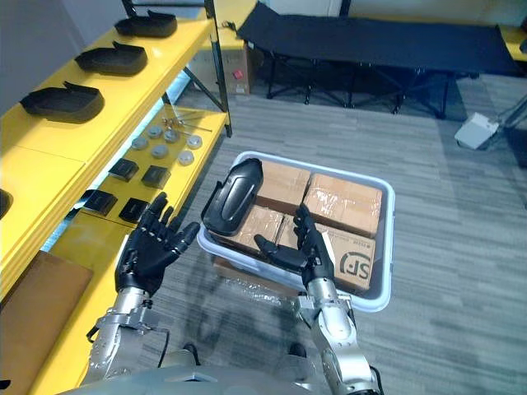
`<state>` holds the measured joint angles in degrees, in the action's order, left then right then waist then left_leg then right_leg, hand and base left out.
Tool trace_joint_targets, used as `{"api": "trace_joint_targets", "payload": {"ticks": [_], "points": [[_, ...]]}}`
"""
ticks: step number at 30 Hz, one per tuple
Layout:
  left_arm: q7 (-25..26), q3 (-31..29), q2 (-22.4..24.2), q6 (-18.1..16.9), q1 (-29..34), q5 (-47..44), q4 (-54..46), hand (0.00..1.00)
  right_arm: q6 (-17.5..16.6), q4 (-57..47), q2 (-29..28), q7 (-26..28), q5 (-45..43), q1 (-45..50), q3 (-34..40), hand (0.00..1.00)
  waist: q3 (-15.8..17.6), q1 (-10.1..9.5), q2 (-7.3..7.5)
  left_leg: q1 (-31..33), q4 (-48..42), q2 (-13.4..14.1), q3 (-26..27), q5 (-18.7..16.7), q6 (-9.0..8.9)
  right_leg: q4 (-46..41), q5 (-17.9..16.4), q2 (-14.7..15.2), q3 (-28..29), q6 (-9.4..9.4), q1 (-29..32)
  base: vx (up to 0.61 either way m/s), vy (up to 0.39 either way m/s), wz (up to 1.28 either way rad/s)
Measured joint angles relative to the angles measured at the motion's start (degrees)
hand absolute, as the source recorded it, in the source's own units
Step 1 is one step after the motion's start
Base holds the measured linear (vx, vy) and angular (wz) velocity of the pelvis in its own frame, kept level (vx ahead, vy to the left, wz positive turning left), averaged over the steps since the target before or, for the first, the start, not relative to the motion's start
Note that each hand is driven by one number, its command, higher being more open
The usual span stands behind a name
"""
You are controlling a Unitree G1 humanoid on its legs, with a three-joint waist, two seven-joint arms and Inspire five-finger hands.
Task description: Walk over and take three plastic housings, then place them on the shelf
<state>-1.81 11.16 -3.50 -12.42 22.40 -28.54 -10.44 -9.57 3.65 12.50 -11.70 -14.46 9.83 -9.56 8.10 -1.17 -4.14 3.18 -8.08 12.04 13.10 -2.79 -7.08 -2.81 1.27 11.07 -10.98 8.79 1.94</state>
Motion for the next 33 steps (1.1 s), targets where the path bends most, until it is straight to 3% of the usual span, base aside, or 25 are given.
{"api": "trace_joint_targets", "payload": {"ticks": [2, 3, 5, 8, 12, 17, 21, 26, 29, 33], "points": [[-0.20, 0.70, -1.35, 0.00, -1.30, 0.03, 0.24, 1.00, -0.03, 1.69, -0.90, -3.00, 0.78, -2.22, 0.09, 1.00, 0.61, -0.07, 1.27, -0.23, 0.15, -1.86, 0.12, -0.06, 0.04, 0.02, 0.83, 1.88, -0.68, 0.74, -0.04, -0.06, 0.194, 0.03], [-0.96, 1.19, -3.11, -0.01, -2.79, 0.02, 0.23, 1.00, -0.75, 3.74, -2.09, -7.03, 0.80, -4.34, 0.16, 1.00, 1.20, -0.28, 2.12, -0.10, 0.06, -3.49, 0.11, -0.50, 0.68, 0.10, 1.70, 3.56, -2.20, 1.37, 0.09, -0.08, 0.199, 0.08], [-1.31, 1.50, -4.26, -0.02, -4.24, 0.04, 0.22, 1.00, -1.15, 6.95, -3.30, -10.46, 1.57, -7.28, 0.61, 1.00, 1.91, -0.58, 2.65, 0.97, -1.35, -4.90, 0.01, -1.25, 1.33, 0.14, 2.50, 5.16, -3.18, 1.81, 0.44, -0.09, 0.155, 0.06], [-1.31, 1.73, -4.88, -0.05, -7.27, -0.06, 0.10, 1.00, -1.08, 18.89, -4.28, -16.57, 2.31, -18.78, 4.99, 1.00, 4.18, -2.14, 1.74, 5.61, -6.39, -6.21, 0.44, -3.78, 3.05, 2.12, 5.63, 7.05, -6.12, 1.57, 2.02, -0.14, 0.130, -0.02], [-0.76, 3.20, -4.94, -0.09, -12.28, -0.06, 0.03, 1.00, -1.04, 31.00, -0.26, -22.16, -0.62, -36.97, 13.16, 1.00, 9.57, -3.34, -0.80, 12.04, -9.88, -7.12, -1.86, -2.91, 3.49, 4.14, 8.76, 7.83, -8.93, 1.28, 4.36, -0.16, 0.061, 0.26], [-0.55, 6.95, -4.95, -0.15, -13.87, -0.08, 0.24, 1.00, -0.94, 38.71, 7.74, -23.88, -2.30, -50.01, 13.91, 1.00, 14.84, -4.52, -2.22, 14.71, -10.51, -7.43, -3.63, -1.49, 3.80, 4.87, 10.45, 7.68, -11.49, 0.82, 5.06, -0.08, 0.006, 0.20], [-0.59, 9.14, -5.48, -0.81, -13.80, -0.42, 2.31, 1.00, -0.89, 45.62, 11.02, -24.22, -3.29, -56.07, 13.32, 1.00, 15.30, -5.49, -2.69, 16.16, -11.14, -7.65, -4.46, -1.51, 3.90, 4.87, 11.09, 7.74, -13.48, 0.37, 5.57, -0.04, 0.026, 0.10], [-0.50, 11.00, -5.43, -3.55, -16.03, -2.59, 5.58, 1.00, -0.42, 50.63, 16.60, -23.43, -4.07, -63.75, 9.94, 1.00, 18.05, -7.10, -5.76, 16.83, -11.96, -8.02, -5.56, -1.37, 4.36, 4.65, 11.25, 7.98, -15.40, 0.24, 5.07, -0.07, 0.025, 0.10], [0.13, 11.57, -5.41, -3.62, -16.08, -2.63, 6.73, 1.00, 1.75, 52.51, 18.41, -21.05, -4.01, -67.10, 7.93, 1.00, 18.56, -7.90, -6.70, 17.25, -11.79, -8.12, -6.00, -0.90, 4.39, 4.64, 11.24, 7.98, -15.95, 0.24, 5.24, -0.05, 0.005, 0.09], [0.42, 12.71, -5.40, -3.67, -16.21, -2.62, 8.13, 1.00, 5.91, 53.10, 19.34, -17.49, -3.81, -67.62, 6.07, 1.00, 18.58, -8.30, -6.75, 17.56, -11.68, -8.41, -6.78, -0.64, 4.43, 4.39, 11.20, 8.15, -17.11, 0.21, 5.06, -0.03, 0.013, 0.11]]}}
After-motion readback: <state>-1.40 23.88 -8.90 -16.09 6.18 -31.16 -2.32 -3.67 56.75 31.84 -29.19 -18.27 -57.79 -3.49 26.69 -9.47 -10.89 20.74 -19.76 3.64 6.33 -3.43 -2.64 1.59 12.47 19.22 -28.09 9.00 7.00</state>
